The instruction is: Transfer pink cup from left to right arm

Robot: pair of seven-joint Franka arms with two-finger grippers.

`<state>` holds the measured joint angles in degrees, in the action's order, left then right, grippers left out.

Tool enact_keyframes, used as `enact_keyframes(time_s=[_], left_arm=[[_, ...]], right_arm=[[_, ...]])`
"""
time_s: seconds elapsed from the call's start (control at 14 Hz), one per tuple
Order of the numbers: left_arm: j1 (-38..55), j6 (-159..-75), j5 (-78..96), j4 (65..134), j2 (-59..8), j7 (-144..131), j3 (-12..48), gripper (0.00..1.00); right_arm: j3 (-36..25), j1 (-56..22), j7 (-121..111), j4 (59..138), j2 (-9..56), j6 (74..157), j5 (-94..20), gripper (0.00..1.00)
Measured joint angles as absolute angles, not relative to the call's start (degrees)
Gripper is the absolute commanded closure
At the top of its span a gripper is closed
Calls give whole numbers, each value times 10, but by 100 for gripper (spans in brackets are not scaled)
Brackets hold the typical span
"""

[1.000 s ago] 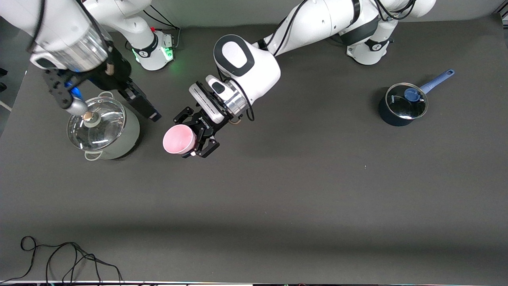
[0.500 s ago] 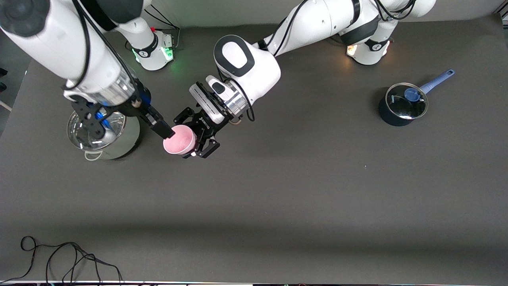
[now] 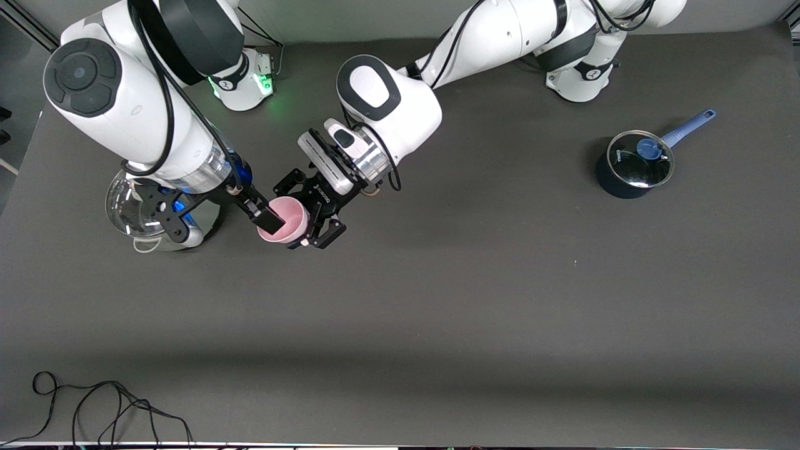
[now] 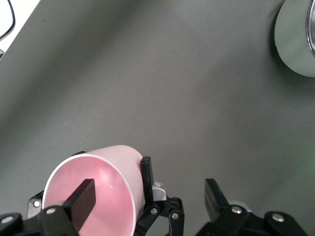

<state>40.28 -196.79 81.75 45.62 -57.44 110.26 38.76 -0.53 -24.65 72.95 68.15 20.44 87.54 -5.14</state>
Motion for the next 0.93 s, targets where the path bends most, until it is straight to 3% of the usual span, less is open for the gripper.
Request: enact_keyframes(time_s=[0.14,0.36,0.93], left_arm=[[403,-1968,817,456,-574,1103,387,100],[403,-1968,817,456,-574,1102,387,100],[410,-1966,815,456,-574,1103,376,100]], right_arm=[[-5,-246,730,679,204,875,-51,67],[-5,-247,730,674,204,875,-51,100],[-5,-249,717,672,206,877,-50,100]])
